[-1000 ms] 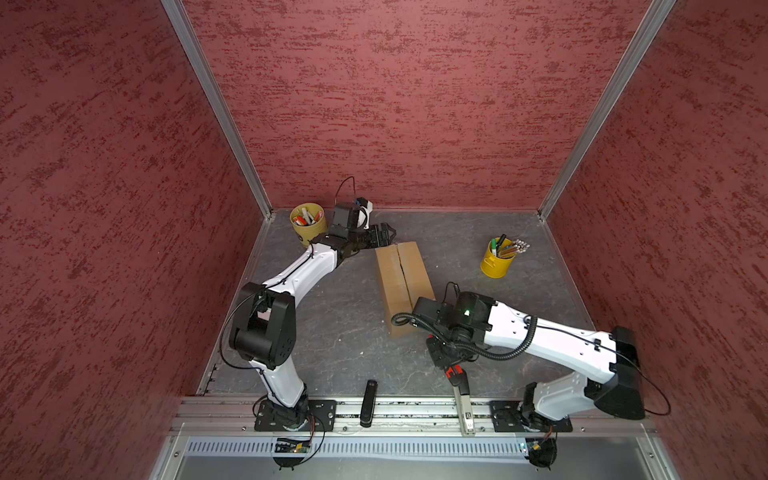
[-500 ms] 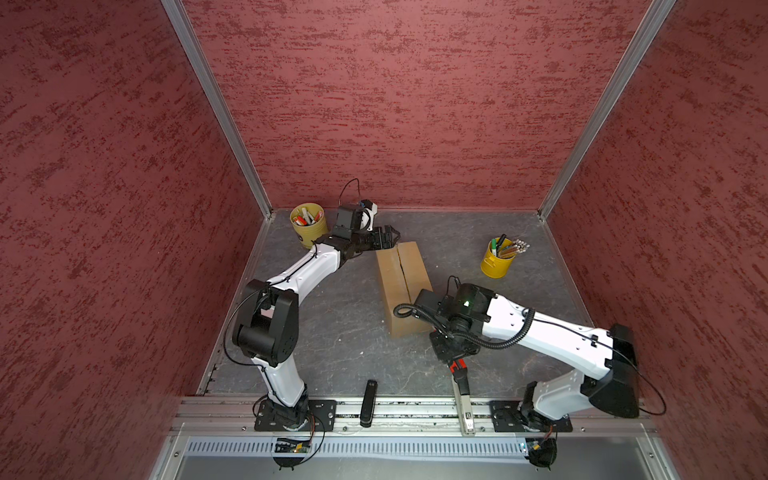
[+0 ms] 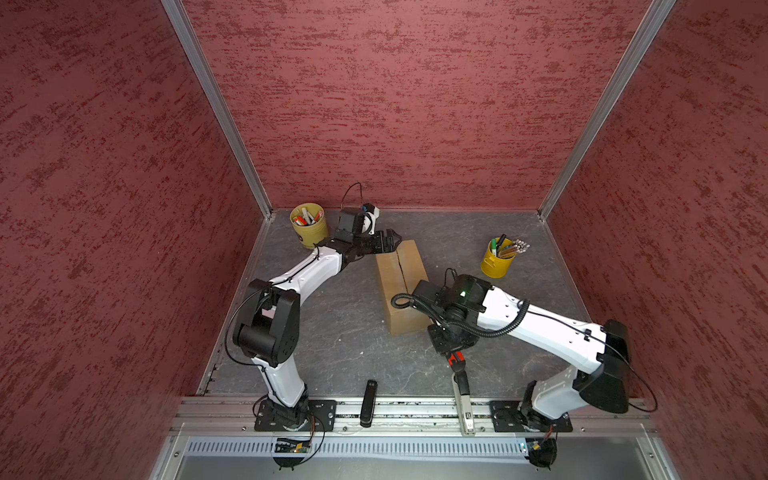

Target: Unpack the express box

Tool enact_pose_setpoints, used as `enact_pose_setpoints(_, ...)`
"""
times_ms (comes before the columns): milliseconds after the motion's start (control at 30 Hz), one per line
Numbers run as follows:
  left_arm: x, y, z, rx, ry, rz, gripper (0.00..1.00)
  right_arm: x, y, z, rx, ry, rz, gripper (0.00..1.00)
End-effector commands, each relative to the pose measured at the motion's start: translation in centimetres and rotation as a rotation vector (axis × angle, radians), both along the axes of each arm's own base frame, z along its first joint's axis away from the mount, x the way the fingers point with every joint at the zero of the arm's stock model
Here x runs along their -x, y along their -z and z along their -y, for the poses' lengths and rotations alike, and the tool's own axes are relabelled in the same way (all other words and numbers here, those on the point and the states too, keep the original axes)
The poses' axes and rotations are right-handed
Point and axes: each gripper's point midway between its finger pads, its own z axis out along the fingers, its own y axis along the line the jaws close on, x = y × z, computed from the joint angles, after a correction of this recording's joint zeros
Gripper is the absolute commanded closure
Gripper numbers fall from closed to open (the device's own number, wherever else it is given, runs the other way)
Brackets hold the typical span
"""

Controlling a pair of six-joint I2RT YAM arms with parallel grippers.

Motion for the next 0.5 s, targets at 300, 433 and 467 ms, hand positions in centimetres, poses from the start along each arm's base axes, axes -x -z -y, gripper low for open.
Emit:
enact_pose_setpoints(300, 0.4, 1.6, 0.8, -0.001, 0.018, -0.01, 0.05, -0.6, -1.9, 0.4, 0.032, 0.001, 0.021, 1.0)
enact_pose_setpoints(433, 0.5, 1.8, 1.0, -0.005, 0.019, -0.012, 0.05, -0.7, -2.2, 0.5, 0.036, 0.004, 0.023, 1.0)
enact_pose_setpoints(467, 0.6, 1.7, 1.1, -0.004, 0.02, -0.009, 0.05, -0.7, -2.3, 0.5, 0.038, 0.005, 0.025, 1.0)
